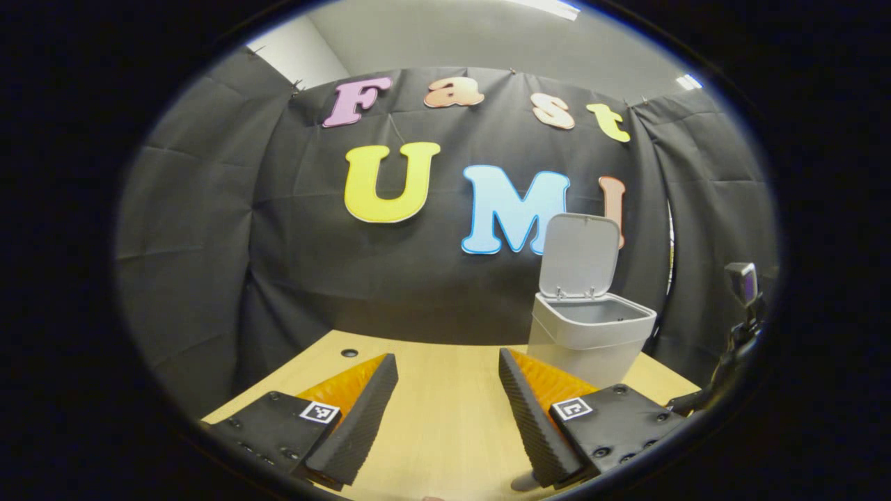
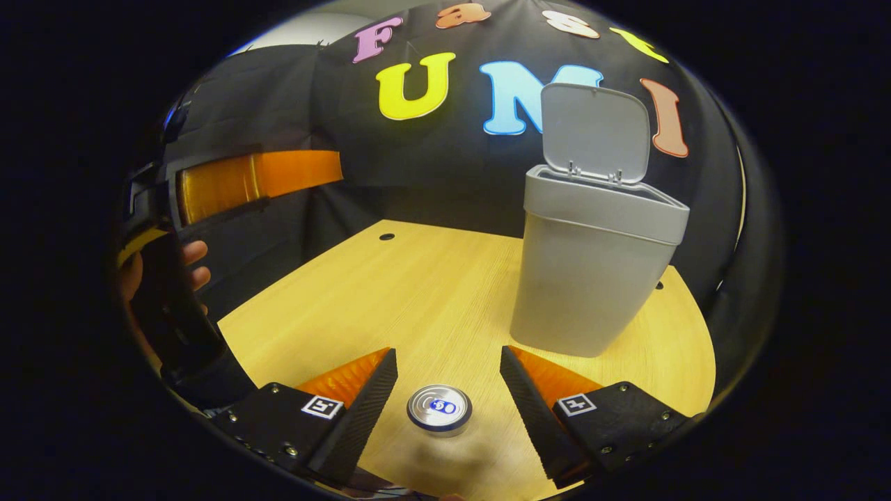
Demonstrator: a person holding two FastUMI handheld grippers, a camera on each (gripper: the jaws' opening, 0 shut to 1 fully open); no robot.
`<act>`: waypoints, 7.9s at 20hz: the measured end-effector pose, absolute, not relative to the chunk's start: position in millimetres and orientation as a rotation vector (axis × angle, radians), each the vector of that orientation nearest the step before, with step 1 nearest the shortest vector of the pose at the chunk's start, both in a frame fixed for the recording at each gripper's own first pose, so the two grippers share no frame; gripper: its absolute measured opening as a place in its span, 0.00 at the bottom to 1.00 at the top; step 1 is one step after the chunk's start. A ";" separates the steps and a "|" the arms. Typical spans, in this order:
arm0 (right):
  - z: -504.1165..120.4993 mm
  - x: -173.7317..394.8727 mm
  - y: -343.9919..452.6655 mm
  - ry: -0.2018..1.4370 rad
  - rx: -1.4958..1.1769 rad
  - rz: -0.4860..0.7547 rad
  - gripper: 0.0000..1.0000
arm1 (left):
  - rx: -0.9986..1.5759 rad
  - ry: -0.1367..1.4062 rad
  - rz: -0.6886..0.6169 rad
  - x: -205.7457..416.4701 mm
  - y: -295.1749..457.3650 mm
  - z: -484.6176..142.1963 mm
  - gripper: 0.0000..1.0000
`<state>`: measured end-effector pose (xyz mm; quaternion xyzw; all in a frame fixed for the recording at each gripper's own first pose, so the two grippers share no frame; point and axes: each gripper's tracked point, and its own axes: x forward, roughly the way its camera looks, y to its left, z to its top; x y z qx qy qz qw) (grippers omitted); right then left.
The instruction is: Press the lid of the desktop garbage bin to open it, pick up the crumpled paper on the desktop and throw it into the bin, then pick up the pop can on the desktop and drop it into the bin, and finally close the garbage bin lid.
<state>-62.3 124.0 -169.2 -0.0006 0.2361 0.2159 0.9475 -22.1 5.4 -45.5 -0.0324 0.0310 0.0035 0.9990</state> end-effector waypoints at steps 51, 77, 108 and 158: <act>-130.3 -60.8 79.5 0.496 0.075 0.373 0.85 | -0.100 0.091 -0.027 -23.9 -12.6 -55.2 0.95; 19.5 -16.0 26.9 0.002 0.010 0.229 0.85 | -0.088 0.080 -0.007 -26.1 -7.5 -50.2 0.95; -0.2 87.2 11.5 0.051 -0.043 0.102 0.87 | -0.093 0.096 0.047 -24.1 5.5 -54.8 0.95; 161.2 252.3 -54.6 -0.059 0.001 -0.063 0.86 | -0.152 0.065 0.108 22.4 49.2 -53.4 0.96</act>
